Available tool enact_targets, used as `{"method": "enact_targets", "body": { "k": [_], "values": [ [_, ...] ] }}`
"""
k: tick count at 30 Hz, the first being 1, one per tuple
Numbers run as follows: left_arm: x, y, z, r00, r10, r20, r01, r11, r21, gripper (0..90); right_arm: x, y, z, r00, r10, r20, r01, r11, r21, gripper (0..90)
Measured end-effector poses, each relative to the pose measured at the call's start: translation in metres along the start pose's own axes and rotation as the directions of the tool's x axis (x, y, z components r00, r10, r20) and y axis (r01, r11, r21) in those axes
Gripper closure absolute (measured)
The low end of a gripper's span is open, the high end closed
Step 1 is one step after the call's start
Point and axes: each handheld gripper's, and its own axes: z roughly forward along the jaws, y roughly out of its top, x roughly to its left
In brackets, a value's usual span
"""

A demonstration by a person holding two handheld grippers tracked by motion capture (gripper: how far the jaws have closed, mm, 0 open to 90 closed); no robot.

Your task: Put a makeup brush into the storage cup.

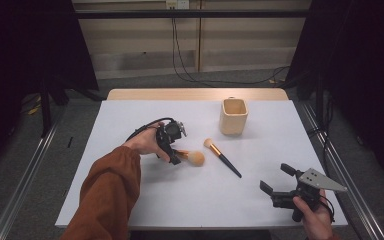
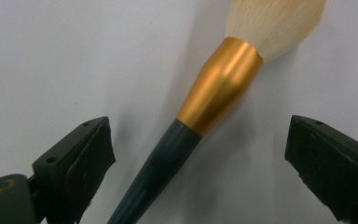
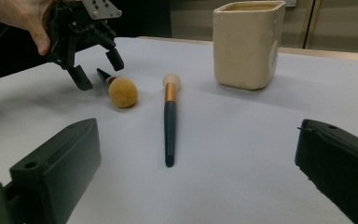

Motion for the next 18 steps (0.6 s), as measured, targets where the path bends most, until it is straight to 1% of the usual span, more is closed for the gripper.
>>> {"method": "enact_targets", "body": {
  "k": [1,3,4,5,6,7,8,9,10,11,12,14,15,18],
  "values": [
    [0.0017,-0.0008,0.0008,0.9997,-0.023,-0.001,0.023,0.9996,-0.014,13.0,0.0000,-0.0001,0.0000,1.0000,0.001,0.000,-0.001,1.000,0.000,0.0],
    [0.0040,-0.0015,0.0007,0.9998,-0.018,-0.002,0.018,0.9998,-0.011,15.5,-0.0001,-0.0002,0.0001,1.0000,0.000,-0.001,0.000,1.000,0.001,0.0],
    [0.0063,-0.0021,0.0012,0.9998,-0.017,0.010,0.017,0.9998,0.010,18.4,0.0001,-0.0003,0.0000,1.0000,0.002,0.000,-0.002,1.000,0.003,0.0],
    [0.0065,-0.0020,0.0024,0.9997,-0.009,0.021,0.009,0.9998,0.019,20.7,0.0001,-0.0003,0.0001,1.0000,0.001,0.000,-0.001,1.000,0.004,0.0],
    [0.0065,-0.0020,0.0024,0.9997,-0.009,0.021,0.009,0.9998,0.019,23.4,0.0001,-0.0003,0.0001,1.0000,0.001,0.000,-0.001,1.000,0.004,0.0],
    [0.0062,-0.0010,0.0047,0.9999,0.006,0.016,-0.006,0.9995,0.031,24.7,0.0003,-0.0003,0.0001,1.0000,0.002,0.000,-0.002,1.000,0.004,0.0],
    [0.0070,-0.0002,0.0040,0.9997,0.012,0.022,-0.012,0.9993,0.036,25.2,0.0003,-0.0003,0.0001,1.0000,0.001,0.000,-0.001,1.000,0.005,0.0],
    [0.0068,0.0003,0.0040,1.0000,0.005,0.009,-0.005,0.9995,0.031,27.6,0.0004,-0.0003,0.0001,1.0000,0.001,0.000,-0.001,1.000,0.005,0.0],
    [0.0072,0.0007,0.0037,1.0000,0.005,0.004,-0.006,0.9995,0.031,30.3,0.0004,-0.0003,0.0002,1.0000,0.000,-0.001,0.000,1.000,0.006,0.0],
    [0.0088,0.0015,0.0028,0.9999,0.011,0.013,-0.011,0.9990,0.044,33.6,0.0005,-0.0004,0.0004,1.0000,0.000,-0.001,0.000,1.000,0.007,0.0],
    [0.0088,0.0015,0.0028,0.9999,0.011,0.013,-0.011,0.9990,0.044,35.6,0.0007,-0.0004,0.0004,1.0000,-0.001,-0.001,0.001,1.000,0.007,0.0],
    [0.0088,0.0045,0.0039,0.9997,0.025,0.005,-0.025,0.9976,0.064,36.2,0.0007,-0.0003,0.0003,1.0000,-0.001,-0.002,0.001,1.000,0.006,0.0],
    [0.0083,0.0056,0.0039,0.9990,0.044,-0.005,-0.044,0.9959,0.079,37.4,0.0007,-0.0003,0.0003,1.0000,-0.001,-0.003,0.001,1.000,0.006,0.0],
    [0.0076,0.0058,0.0048,0.9991,0.041,-0.010,-0.040,0.9964,0.074,39.0,0.0007,-0.0005,0.0005,1.0000,-0.002,-0.002,0.002,1.000,0.008,0.0]
  ]
}}
